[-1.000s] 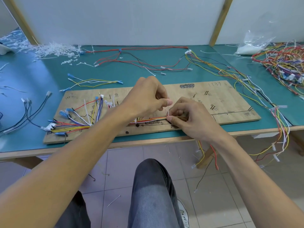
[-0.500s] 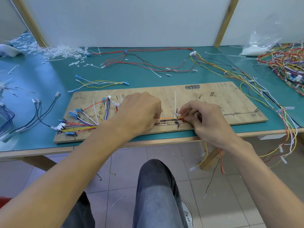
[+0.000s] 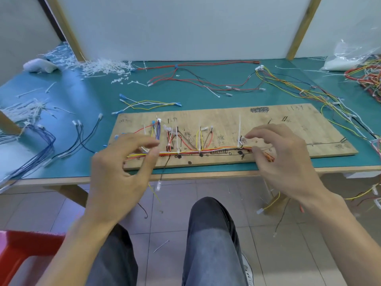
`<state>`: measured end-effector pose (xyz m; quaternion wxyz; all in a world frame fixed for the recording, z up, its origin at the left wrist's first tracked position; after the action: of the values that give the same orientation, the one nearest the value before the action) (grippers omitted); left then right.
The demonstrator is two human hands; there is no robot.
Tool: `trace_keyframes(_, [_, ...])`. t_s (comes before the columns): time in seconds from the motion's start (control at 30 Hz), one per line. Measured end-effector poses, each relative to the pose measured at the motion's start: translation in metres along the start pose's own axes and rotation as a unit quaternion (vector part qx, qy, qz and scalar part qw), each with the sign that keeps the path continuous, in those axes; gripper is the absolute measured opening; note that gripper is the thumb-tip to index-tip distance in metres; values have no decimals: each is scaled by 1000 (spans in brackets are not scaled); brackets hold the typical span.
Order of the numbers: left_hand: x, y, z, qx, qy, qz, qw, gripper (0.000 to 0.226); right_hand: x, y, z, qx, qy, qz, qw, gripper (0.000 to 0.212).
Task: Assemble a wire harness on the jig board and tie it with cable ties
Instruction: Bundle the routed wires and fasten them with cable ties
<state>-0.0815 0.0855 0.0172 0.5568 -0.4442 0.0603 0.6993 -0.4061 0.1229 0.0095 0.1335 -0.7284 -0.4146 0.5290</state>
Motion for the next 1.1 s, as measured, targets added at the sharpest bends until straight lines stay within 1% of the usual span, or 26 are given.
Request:
trace_keyframes(0.03, [11,-12,-10,-21,-44,22,999,3,4,0,-9,-14,-6,19,1000,29])
trace_keyframes(0.07, [23,-21,-21,-49,-88,35,994,5,8,2,-19,-33,-10,31,999,25])
trace_keyframes(0.13, [46,-31,-42,-106,-169,29,980,19,20,8,-43,-88,-10,35,995,15])
trace_keyframes(0.17, [55,-33,-49,-137,-199,15,970,22,25,14,-55,-122,1,22,992,11])
trace_keyframes(0.23, [71,-31,-59,-180,-228,-31,956,23,39,30,-74,-173,51,-42,983,7])
trace_keyframes(0.3, [82,-28,-64,-188,-248,-62,948,21,54,52,-85,-165,99,-140,971,16])
trace_keyframes(0.37, [88,-26,-69,-203,-254,-71,943,21,70,75,-90,-134,121,-232,956,28])
trace_keyframes(0.4, [89,-25,-72,-201,-256,-71,943,21,76,85,-94,-125,126,-264,948,37])
trace_keyframes(0.43, [90,-24,-73,-179,-266,-71,945,20,81,95,-97,-131,132,-287,940,46])
trace_keyframes(0.5, [91,-21,-71,-81,-291,-83,950,13,87,111,-107,-174,151,-313,922,57])
trace_keyframes(0.53, [92,-20,-69,-36,-298,-94,949,10,88,117,-114,-198,158,-320,913,57])
trace_keyframes(0.6, [93,-20,-64,27,-320,-97,942,14,87,129,-124,-240,173,-325,898,44])
trace_keyframes(0.67, [91,-22,-60,99,-379,-85,916,18,87,135,-134,-276,188,-314,889,23])
trace_keyframes(0.7, [90,-24,-58,133,-408,-80,900,17,89,136,-138,-298,201,-307,881,20])
trace_keyframes(0.8, [87,-26,-50,215,-457,-69,860,14,96,134,-147,-354,261,-278,854,25])
trace_keyframes(0.87, [89,-25,-47,252,-473,-68,842,18,100,126,-150,-386,304,-279,825,30])
trace_keyframes(0.9, [89,-25,-46,266,-477,-66,835,19,101,121,-151,-389,309,-284,820,32])
trace_keyframes(0.93, [89,-26,-46,276,-481,-65,830,20,102,115,-151,-382,305,-285,824,32])
trace_keyframes(1.0, [87,-28,-45,276,-481,-65,830,19,103,102,-148,-356,286,-261,851,31])
trace_keyframes(1.03, [85,-29,-45,260,-474,-67,838,19,102,96,-146,-338,273,-239,869,30])
trace_keyframes(1.07, [84,-29,-44,228,-461,-72,854,18,100,90,-143,-314,259,-219,887,30])
trace_keyframes(1.1, [83,-28,-42,169,-435,-75,881,20,99,84,-139,-289,247,-205,902,30])
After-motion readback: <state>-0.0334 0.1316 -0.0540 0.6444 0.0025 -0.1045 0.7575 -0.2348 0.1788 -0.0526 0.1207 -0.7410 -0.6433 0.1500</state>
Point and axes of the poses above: each hand's wrist, its own x-axis away from the middle knuckle, its own y-axis out of the palm, z = x × y, the point moved 1 cm from there along -x, towards the middle knuckle, and after that the axes turned 10 degrees about z, right-handed, at the moved point
